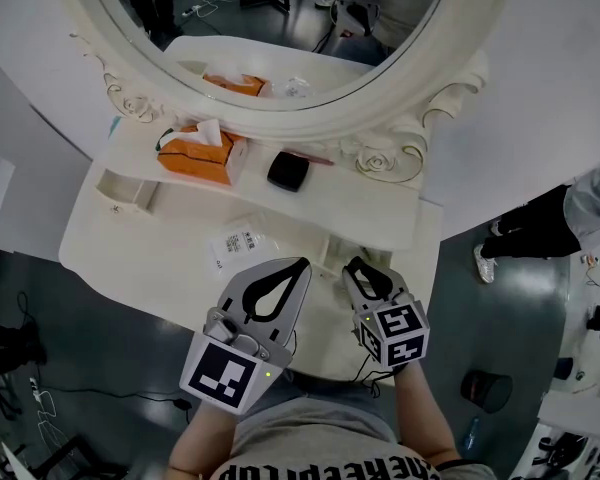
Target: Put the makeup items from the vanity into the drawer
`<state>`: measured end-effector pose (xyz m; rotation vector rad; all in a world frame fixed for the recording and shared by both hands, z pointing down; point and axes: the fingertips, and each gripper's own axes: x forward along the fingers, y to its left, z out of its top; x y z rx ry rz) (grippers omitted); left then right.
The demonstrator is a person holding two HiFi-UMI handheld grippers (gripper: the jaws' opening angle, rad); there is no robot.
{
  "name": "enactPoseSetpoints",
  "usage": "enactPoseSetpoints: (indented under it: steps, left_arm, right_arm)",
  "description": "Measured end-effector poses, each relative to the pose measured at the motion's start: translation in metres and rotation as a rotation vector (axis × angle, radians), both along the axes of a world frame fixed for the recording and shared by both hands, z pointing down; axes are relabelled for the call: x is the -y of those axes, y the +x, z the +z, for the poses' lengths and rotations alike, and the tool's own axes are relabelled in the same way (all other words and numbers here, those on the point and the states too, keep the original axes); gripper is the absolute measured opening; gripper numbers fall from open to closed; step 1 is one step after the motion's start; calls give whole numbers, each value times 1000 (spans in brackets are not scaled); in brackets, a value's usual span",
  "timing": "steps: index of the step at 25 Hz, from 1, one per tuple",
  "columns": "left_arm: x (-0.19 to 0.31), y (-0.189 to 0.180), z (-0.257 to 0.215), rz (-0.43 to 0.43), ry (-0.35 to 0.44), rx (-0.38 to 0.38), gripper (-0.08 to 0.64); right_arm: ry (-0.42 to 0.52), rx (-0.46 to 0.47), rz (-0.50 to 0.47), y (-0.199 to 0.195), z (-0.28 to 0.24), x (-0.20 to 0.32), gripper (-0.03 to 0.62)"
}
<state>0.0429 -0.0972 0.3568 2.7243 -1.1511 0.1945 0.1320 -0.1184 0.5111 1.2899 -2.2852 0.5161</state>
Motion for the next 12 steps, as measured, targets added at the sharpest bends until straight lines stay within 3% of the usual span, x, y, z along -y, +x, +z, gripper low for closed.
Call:
enactPoseSetpoints:
  steps: [12]
  left_arm:
    - [1,3,0,26,-1,3,8]
  right_arm:
    - [3,11,21,2,-3,1,124]
